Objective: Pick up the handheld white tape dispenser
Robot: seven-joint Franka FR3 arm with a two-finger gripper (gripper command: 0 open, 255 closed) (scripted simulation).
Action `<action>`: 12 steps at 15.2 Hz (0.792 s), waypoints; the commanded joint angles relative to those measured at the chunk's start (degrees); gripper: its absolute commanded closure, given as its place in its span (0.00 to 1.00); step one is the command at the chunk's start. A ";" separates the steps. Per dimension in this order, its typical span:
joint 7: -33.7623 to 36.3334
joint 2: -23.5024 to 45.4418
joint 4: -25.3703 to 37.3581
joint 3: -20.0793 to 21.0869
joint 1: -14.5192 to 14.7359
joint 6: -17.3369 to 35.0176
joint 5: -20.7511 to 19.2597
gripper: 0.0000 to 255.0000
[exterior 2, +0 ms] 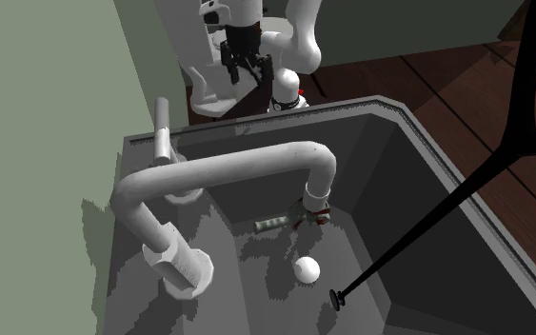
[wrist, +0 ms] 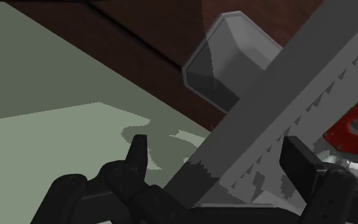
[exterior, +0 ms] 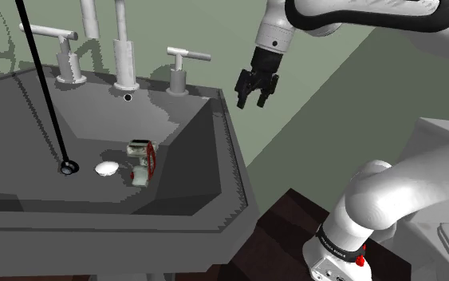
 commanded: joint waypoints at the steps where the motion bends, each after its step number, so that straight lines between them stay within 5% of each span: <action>1: 3.65 2.34 1.39 2.72 0.41 0.70 0.59 0.00; 12: 23.58 21.58 15.66 16.41 1.74 3.23 -1.96 0.00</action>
